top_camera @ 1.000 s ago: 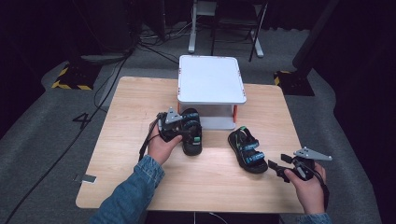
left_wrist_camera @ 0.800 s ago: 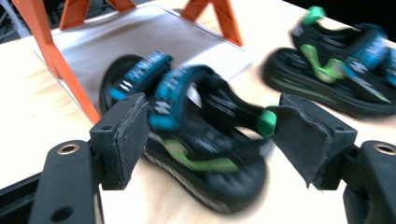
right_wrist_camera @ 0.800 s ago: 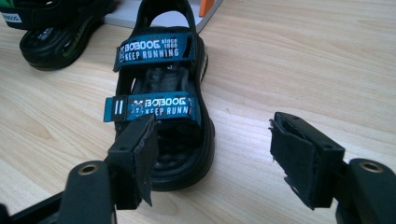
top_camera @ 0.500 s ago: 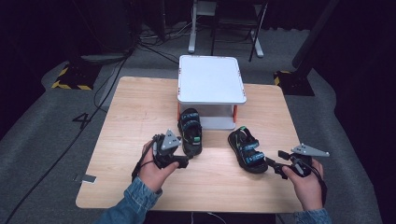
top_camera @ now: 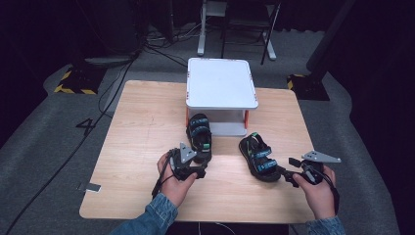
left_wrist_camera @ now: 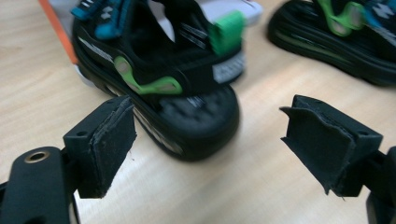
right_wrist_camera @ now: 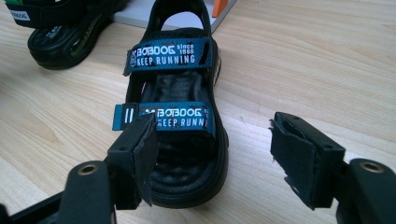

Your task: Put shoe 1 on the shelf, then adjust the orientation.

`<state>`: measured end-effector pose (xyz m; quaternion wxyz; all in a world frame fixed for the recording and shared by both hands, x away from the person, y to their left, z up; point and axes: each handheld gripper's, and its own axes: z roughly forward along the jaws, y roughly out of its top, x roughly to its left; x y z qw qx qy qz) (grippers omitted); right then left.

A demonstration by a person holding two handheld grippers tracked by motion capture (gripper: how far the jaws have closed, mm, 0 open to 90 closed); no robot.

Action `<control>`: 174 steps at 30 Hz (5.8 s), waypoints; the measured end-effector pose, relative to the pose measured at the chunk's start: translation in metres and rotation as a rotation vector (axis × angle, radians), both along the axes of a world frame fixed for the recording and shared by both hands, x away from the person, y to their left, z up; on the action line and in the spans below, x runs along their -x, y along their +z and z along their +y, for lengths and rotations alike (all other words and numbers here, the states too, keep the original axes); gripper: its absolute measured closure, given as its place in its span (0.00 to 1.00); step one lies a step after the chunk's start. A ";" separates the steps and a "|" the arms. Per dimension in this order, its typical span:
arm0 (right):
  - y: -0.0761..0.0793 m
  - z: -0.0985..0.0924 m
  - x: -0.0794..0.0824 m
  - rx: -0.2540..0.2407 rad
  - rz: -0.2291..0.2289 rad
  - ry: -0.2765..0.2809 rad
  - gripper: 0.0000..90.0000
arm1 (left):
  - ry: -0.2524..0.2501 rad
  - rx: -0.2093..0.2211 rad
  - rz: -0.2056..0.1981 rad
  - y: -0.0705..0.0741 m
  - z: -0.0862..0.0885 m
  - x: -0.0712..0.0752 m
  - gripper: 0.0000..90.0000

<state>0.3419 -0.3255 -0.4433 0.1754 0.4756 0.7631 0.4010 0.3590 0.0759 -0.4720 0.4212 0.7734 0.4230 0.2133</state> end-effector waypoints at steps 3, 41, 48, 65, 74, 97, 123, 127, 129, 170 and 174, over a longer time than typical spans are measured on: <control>-0.001 0.001 0.000 0.002 0.004 0.000 0.37 | 0.020 0.017 0.016 -0.005 -0.003 -0.011 0.19; -0.005 -0.011 0.013 0.004 0.015 -0.036 0.37 | -0.006 0.061 0.014 -0.005 0.013 -0.076 0.30; -0.004 -0.007 0.005 0.005 0.011 -0.018 0.37 | -0.067 0.043 0.019 0.011 0.021 -0.042 0.61; -0.006 -0.013 0.010 0.000 0.020 -0.039 0.36 | -0.058 0.087 0.055 -0.019 -0.009 -0.071 0.85; -0.010 -0.031 0.028 0.002 0.029 -0.100 0.37 | -0.023 0.094 -0.001 -0.026 -0.010 -0.108 0.68; -0.005 -0.023 0.019 -0.001 0.014 -0.074 0.36 | -0.089 0.092 0.011 0.015 0.019 -0.079 0.44; 0.009 0.010 -0.011 -0.022 -0.032 0.032 0.37 | -0.017 0.023 0.019 0.071 0.126 0.007 0.26; 0.011 0.022 -0.019 -0.029 -0.034 0.061 0.36 | 0.028 0.021 0.038 0.069 0.148 0.008 0.26; 0.012 0.029 -0.023 -0.033 -0.030 0.074 0.35 | 0.049 0.021 0.047 0.066 0.157 0.009 0.26; 0.014 0.091 -0.102 0.087 0.098 -0.017 0.89 | 0.120 0.009 0.077 0.048 0.178 0.005 0.26; 0.025 0.093 -0.101 0.082 0.036 0.046 0.88 | 0.115 0.002 0.083 0.047 0.177 0.005 0.26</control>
